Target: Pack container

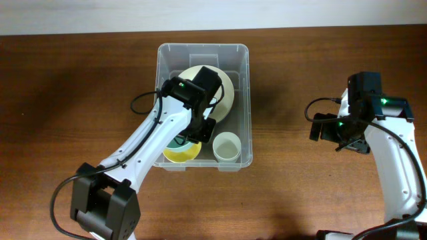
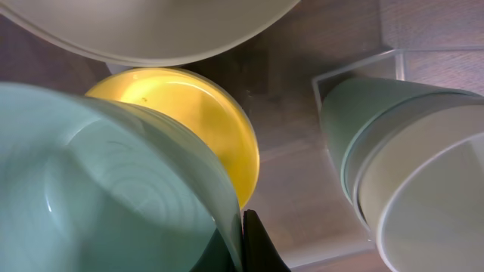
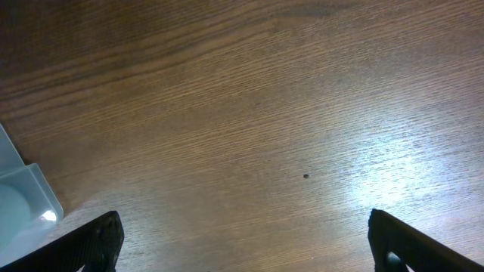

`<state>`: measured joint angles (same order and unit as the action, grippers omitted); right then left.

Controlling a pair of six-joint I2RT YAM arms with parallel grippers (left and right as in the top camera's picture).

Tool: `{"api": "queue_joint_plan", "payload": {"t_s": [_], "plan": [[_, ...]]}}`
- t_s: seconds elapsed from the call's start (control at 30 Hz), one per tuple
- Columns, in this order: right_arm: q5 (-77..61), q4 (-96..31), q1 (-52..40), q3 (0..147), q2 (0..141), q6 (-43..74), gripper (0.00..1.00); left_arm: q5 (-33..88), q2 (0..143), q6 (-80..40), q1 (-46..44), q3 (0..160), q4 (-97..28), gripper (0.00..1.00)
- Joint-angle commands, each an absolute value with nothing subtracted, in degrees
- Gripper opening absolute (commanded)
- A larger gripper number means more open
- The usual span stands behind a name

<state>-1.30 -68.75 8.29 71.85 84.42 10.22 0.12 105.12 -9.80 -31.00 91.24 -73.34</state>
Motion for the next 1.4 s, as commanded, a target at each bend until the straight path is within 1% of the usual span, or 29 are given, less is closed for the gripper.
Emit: {"api": "queue_joint_plan", "payload": {"t_s": [0.0,0.03,0.07,0.1,0.13,0.17,0.2,0.3,0.37,0.53,0.6,0.67,0.77,0.83,0.9,1.03,1.07,1.1,1.13,1.17,1.2,1.37], "plan": [[-1.0,-68.7,8.6,72.6,83.7,9.9,0.99,1.6,105.2,-8.9,-30.8,91.5,-73.4,0.01],[-1.0,-68.7,8.6,72.6,83.7,9.9,0.99,1.6,105.2,-8.9,-30.8,91.5,-73.4,0.01],[-1.0,-68.7,8.6,72.6,83.7,9.9,0.99,1.6,105.2,-8.9,-30.8,91.5,-73.4,0.05],[-1.0,-68.7,8.6,72.6,83.7,9.9,0.99,1.6,105.2,-8.9,-30.8,91.5,-73.4,0.14],[-1.0,-68.7,8.6,72.6,83.7,9.9,0.99,1.6,105.2,-8.9,-30.8,91.5,-73.4,0.18],[-1.0,-68.8,8.6,72.6,83.7,9.9,0.99,1.6,105.2,-8.9,-30.8,91.5,-73.4,0.2],[-1.0,-68.8,8.6,72.6,83.7,9.9,0.99,1.6,105.2,-8.9,-30.8,91.5,-73.4,0.25],[-1.0,-68.8,8.6,72.6,83.7,9.9,0.99,0.6,105.2,-8.9,-30.8,91.6,-73.3,0.31],[-1.0,-68.8,8.6,72.6,83.7,9.9,0.99,-2.2,105.2,-8.9,-30.8,92.3,-73.6,0.32],[-1.0,-68.8,8.6,72.6,83.7,9.9,0.99,-11.5,103.0,-9.0,-29.8,103.7,-77.8,0.32],[-1.0,-68.5,8.6,72.6,83.7,9.9,0.99,-12.9,101.4,-9.4,-28.0,107.0,-78.3,0.33],[-1.0,-66.2,8.6,72.6,83.7,9.9,0.99,-13.4,99.0,-10.1,-24.8,108.8,-78.0,0.36],[-1.0,-60.1,8.5,72.6,83.7,9.9,0.99,-13.3,96.9,-14.3,-19.7,108.8,-77.9,0.36],[-1.6,-54.1,7.5,72.6,83.7,9.1,0.99,-13.3,96.4,-19.4,-15.6,108.8,-79.0,0.36],[-4.0,-45.0,4.6,72.6,84.8,7.3,1.0,-12.4,96.4,-22.8,-10.7,108.8,-80.1,0.36],[-4.5,-32.7,-0.7,72.6,88.9,6.2,1.0,-11.6,96.4,-22.7,-7.2,108.8,-79.8,0.36],[-4.5,-30.1,-2.2,72.6,90.4,5.8,0.94,-11.6,96.4,-22.7,-6.7,108.8,-79.9,0.36],[-4.5,-27.2,-3.5,72.6,92.3,5.8,0.77,-11.6,96.4,-22.7,-6.2,108.8,-79.9,0.36],[-4.5,-24.6,-4.6,72.6,94.4,5.8,0.56,-11.6,96.4,-22.7,-6.2,108.8,-79.8,0.36],[-4.4,-22.6,-5.3,72.6,96.0,6.1,0.44,-11.6,96.4,-22.7,-6.2,108.8,-79.8,0.36],[-4.4,-20.0,-6.0,72.6,98.0,6.3,0.38,-11.6,96.4,-22.7,-6.2,108.8,-79.8,0.36],[-4.5,-9.6,-7.6,72.7,106.3,6.5,0.18,-11.6,96.4,-22.7,-6.2,108.8,-79.8,0.36]]}}
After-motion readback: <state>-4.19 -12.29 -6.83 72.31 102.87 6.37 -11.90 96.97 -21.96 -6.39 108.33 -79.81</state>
